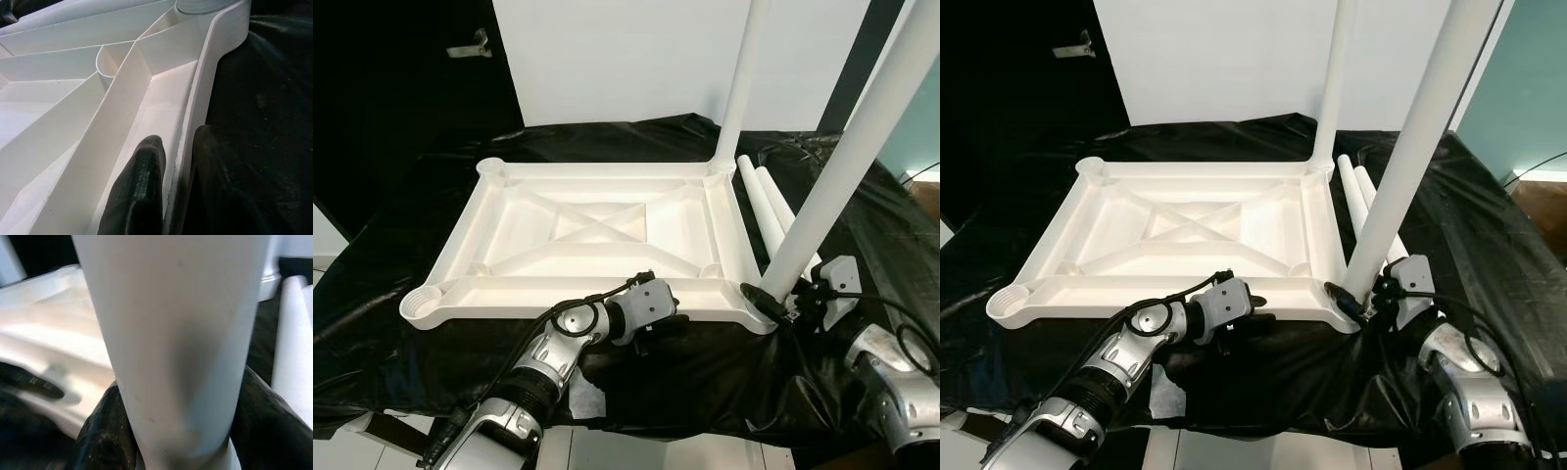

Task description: Building children table

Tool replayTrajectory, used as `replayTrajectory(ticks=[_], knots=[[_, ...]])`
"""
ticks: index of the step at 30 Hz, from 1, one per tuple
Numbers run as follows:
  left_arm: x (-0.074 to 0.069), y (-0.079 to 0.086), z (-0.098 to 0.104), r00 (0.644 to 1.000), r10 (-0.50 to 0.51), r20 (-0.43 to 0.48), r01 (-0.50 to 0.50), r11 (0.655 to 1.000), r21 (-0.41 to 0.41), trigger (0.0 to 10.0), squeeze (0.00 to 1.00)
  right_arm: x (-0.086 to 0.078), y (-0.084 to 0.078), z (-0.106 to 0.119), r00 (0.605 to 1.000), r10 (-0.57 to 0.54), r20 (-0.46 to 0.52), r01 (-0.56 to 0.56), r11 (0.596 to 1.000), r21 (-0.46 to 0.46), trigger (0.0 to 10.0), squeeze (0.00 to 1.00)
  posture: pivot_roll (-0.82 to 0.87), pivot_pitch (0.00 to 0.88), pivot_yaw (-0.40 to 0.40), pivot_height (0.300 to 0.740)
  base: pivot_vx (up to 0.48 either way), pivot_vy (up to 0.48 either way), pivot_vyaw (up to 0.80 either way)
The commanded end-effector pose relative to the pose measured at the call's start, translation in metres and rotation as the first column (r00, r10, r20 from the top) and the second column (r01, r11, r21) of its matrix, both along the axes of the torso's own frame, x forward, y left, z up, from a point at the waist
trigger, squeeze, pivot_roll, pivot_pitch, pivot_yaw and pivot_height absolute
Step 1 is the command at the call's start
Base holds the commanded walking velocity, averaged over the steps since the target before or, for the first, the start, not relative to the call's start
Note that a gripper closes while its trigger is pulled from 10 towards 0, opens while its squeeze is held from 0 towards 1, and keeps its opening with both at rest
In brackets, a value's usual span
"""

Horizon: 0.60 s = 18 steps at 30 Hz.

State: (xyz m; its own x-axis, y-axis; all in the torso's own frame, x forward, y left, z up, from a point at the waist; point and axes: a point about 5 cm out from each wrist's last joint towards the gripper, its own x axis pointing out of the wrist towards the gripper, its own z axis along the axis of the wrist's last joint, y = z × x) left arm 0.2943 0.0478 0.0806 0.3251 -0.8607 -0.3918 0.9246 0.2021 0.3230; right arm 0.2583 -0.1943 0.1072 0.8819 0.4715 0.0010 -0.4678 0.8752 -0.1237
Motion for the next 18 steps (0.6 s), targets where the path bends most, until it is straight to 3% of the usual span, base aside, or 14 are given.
replayTrajectory(ticks=[1,2,5,8,10,12,16,17,18], knots=[[-0.019,0.003,-0.04,0.989,0.044,-0.14,-0.03,0.994,0.103,10.0,0.0,-0.008,0.042,-0.023,0.998,-0.041,-0.043,0.043,0.999,0.033,0.0,0.0,-0.05,0.025,-0.019,0.74,0.0,0.0,0.0],[-0.019,0.002,-0.04,0.989,0.043,-0.141,-0.029,0.994,0.101,10.0,0.0,-0.009,0.048,-0.025,0.989,-0.144,-0.022,0.145,0.988,0.048,0.0,0.0,-0.06,0.027,-0.019,0.74,0.0,0.0,0.0],[-0.019,0.002,-0.04,0.989,0.042,-0.142,-0.028,0.995,0.099,10.0,0.0,-0.009,0.051,-0.026,0.971,-0.239,-0.006,0.239,0.969,0.057,0.0,0.0,-0.06,0.027,-0.018,0.74,0.0,0.0,0.0],[-0.02,0.001,-0.041,0.989,0.031,-0.143,-0.015,0.994,0.108,10.0,0.0,-0.007,0.044,-0.028,0.913,-0.407,-0.005,0.406,0.91,0.079,0.0,0.0,-0.06,0.028,-0.013,0.74,0.0,0.0,0.0],[-0.02,0.001,-0.041,0.989,0.031,-0.143,-0.015,0.994,0.108,10.0,0.0,-0.007,0.044,-0.028,0.913,-0.407,-0.005,0.406,0.91,0.079,0.0,0.0,-0.06,0.028,-0.013,0.74,0.0,0.0,0.0],[-0.019,0.0,-0.04,0.99,0.027,-0.142,-0.012,0.994,0.108,10.0,0.0,-0.005,0.038,-0.027,0.87,-0.492,-0.022,0.491,0.863,0.121,0.0,0.0,-0.06,0.028,-0.012,0.74,0.0,0.0,0.0],[-0.019,-0.001,-0.04,0.99,0.026,-0.141,-0.011,0.994,0.107,10.0,0.0,-0.004,0.036,-0.027,0.851,-0.524,-0.03,0.522,0.842,0.137,0.0,0.0,-0.06,0.027,-0.012,0.74,0.0,0.0,0.0],[-0.02,-0.001,-0.04,0.99,0.025,-0.141,-0.01,0.994,0.106,10.0,0.0,-0.003,0.043,-0.028,0.864,-0.503,-0.03,0.502,0.853,0.144,9.1,0.0,-0.05,0.028,-0.013,0.74,0.0,0.0,0.0],[-0.02,-0.001,-0.04,0.989,0.027,-0.142,-0.012,0.994,0.106,10.0,0.0,-0.003,0.046,-0.027,0.868,-0.496,-0.013,0.493,0.86,0.131,10.0,0.0,-0.05,0.028,-0.014,0.74,0.0,0.0,0.0]])
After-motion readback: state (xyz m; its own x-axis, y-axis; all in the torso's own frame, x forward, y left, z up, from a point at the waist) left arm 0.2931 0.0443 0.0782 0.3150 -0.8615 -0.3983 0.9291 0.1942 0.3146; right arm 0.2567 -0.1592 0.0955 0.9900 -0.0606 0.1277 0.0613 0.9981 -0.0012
